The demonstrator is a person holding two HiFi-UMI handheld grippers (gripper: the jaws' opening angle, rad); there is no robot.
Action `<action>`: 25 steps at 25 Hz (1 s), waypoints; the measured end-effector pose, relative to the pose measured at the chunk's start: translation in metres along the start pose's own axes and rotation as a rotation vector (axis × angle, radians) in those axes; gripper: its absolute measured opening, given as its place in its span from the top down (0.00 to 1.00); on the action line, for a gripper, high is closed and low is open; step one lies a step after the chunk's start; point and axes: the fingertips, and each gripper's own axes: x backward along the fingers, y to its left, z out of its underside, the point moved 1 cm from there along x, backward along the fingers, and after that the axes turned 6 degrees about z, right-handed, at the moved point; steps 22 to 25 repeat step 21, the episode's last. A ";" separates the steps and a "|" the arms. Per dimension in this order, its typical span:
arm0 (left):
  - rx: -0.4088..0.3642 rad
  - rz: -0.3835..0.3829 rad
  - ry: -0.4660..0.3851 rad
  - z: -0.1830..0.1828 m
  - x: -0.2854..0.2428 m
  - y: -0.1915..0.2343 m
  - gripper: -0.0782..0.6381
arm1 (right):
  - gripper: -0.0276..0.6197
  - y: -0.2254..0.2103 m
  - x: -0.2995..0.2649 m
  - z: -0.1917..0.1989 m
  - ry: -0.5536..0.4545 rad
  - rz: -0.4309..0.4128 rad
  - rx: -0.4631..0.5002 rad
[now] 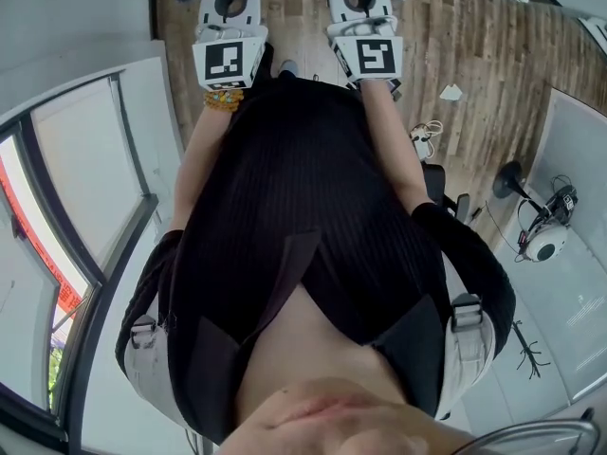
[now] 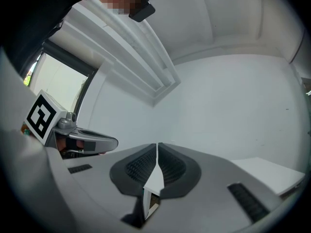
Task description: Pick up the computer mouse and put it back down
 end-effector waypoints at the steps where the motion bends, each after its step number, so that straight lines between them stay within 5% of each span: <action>1: -0.003 0.004 0.001 0.000 0.001 0.000 0.87 | 0.90 0.001 0.001 0.001 0.004 0.005 0.001; 10: 0.004 0.003 0.018 0.008 0.011 0.008 0.87 | 0.90 0.024 -0.004 0.000 -0.002 0.001 -0.077; 25: -0.004 0.024 0.038 0.015 0.011 0.001 0.87 | 0.91 0.015 0.003 0.008 0.002 0.024 -0.064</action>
